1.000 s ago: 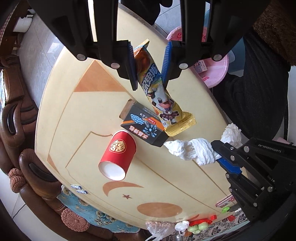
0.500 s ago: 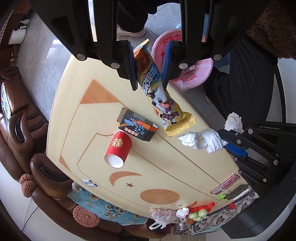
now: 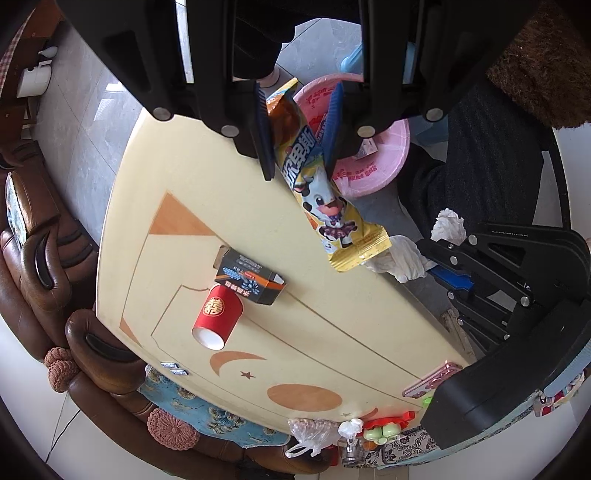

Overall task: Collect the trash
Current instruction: 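Carry the tissue and snack wrapper with both tools over the pink bin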

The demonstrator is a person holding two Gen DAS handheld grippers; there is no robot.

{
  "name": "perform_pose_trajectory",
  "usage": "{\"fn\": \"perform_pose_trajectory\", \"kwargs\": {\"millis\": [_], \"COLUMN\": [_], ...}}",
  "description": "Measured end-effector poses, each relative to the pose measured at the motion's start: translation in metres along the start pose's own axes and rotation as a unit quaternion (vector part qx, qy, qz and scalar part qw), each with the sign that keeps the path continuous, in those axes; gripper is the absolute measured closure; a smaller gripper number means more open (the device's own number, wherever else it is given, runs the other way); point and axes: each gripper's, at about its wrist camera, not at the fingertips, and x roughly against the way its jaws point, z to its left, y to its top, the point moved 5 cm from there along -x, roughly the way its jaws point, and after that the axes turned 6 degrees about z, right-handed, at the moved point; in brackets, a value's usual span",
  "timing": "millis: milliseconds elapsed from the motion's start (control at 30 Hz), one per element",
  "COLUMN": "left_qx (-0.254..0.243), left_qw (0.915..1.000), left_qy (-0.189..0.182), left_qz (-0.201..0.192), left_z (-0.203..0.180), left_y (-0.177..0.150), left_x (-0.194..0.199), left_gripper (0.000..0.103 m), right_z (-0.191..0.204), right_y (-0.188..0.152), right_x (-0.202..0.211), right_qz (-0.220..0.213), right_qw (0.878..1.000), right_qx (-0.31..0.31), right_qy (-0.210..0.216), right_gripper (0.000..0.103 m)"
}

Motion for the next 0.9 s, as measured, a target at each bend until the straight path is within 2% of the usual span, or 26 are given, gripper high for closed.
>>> {"fn": "perform_pose_trajectory", "kwargs": {"millis": [467, 700, 900], "left_qx": [0.015, 0.029, 0.033], "left_qw": [0.9997, 0.9993, 0.9986], "left_qy": [-0.009, -0.012, 0.002], "left_qz": [0.015, 0.02, 0.042], "left_z": [-0.019, -0.029, -0.032], "left_y": [-0.017, -0.017, -0.017], "left_x": [-0.077, -0.123, -0.164], "left_gripper": [0.092, 0.092, 0.092], "right_z": [0.012, 0.014, 0.02], "right_y": [-0.047, -0.066, -0.083], "right_x": [-0.058, -0.104, -0.147], "right_qz": [0.028, 0.039, 0.06], "right_qw": [0.999, 0.998, 0.995], "right_qx": [-0.041, -0.056, -0.073], "right_qy": [0.022, 0.015, 0.031], "right_gripper": [0.077, 0.077, 0.077]}}
